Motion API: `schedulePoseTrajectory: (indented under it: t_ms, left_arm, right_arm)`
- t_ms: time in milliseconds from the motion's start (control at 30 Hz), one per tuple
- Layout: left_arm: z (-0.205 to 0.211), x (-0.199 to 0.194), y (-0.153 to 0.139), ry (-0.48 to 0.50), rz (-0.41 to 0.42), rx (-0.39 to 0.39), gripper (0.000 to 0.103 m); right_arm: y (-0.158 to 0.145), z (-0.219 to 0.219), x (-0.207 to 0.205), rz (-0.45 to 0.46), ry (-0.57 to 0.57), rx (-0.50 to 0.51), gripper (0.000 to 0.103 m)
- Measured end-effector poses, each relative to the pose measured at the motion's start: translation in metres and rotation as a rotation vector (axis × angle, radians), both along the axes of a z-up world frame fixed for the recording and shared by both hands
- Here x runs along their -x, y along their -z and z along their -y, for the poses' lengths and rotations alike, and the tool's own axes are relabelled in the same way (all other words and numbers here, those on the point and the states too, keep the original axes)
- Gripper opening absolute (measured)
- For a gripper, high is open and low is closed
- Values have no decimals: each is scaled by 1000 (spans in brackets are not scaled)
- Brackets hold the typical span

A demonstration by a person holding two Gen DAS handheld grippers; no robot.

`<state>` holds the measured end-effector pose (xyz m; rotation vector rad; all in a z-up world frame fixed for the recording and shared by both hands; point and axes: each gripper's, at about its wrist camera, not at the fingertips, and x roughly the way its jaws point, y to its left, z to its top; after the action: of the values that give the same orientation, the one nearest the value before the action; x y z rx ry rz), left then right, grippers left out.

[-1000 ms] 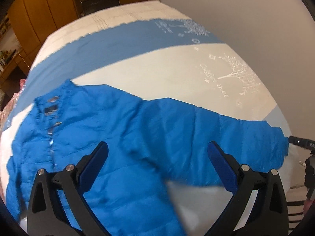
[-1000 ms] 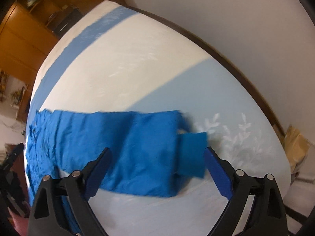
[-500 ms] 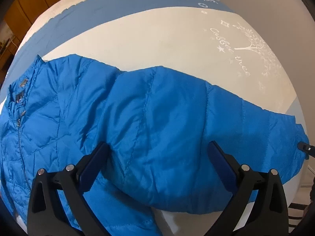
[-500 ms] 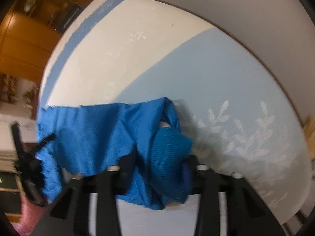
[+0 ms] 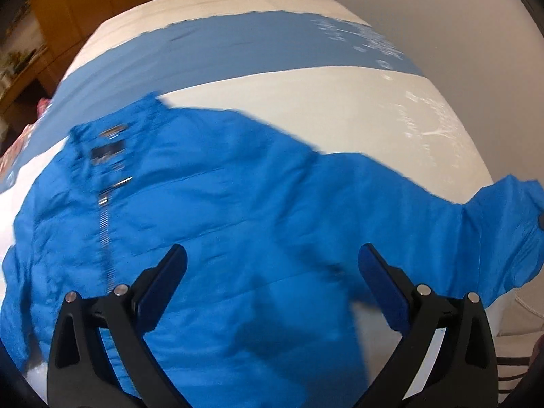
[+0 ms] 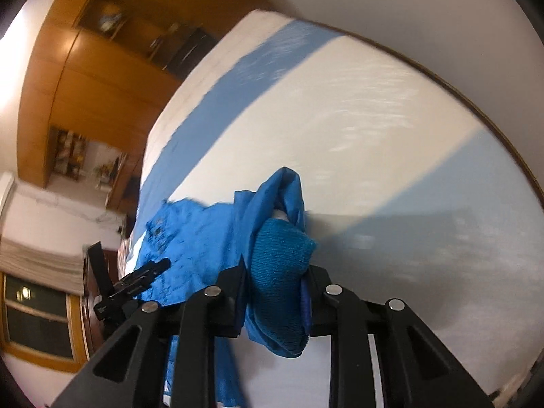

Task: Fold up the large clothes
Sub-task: 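Grasp a jacket sleeve cuff with the right tool and lift it, then carry the held sleeve across the jacket body toward the left tool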

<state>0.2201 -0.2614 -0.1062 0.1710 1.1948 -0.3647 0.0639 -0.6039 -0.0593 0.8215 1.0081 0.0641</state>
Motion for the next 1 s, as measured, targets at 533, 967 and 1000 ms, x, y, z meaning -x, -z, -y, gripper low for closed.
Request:
schedulePoseTrajectory:
  t_ms: [533, 967, 1000]
  left_arm:
    - [-147, -4, -2, -188, -17, 36, 100]
    - [-150, -17, 20, -205, -139, 252, 100]
    - [-149, -18, 19, -212, -137, 266, 100]
  right_arm:
    - [39, -242, -155, -92, -402, 98, 27]
    - [27, -220, -109, 3, -457, -36, 47]
    - [27, -212, -104, 5, -447, -60, 47]
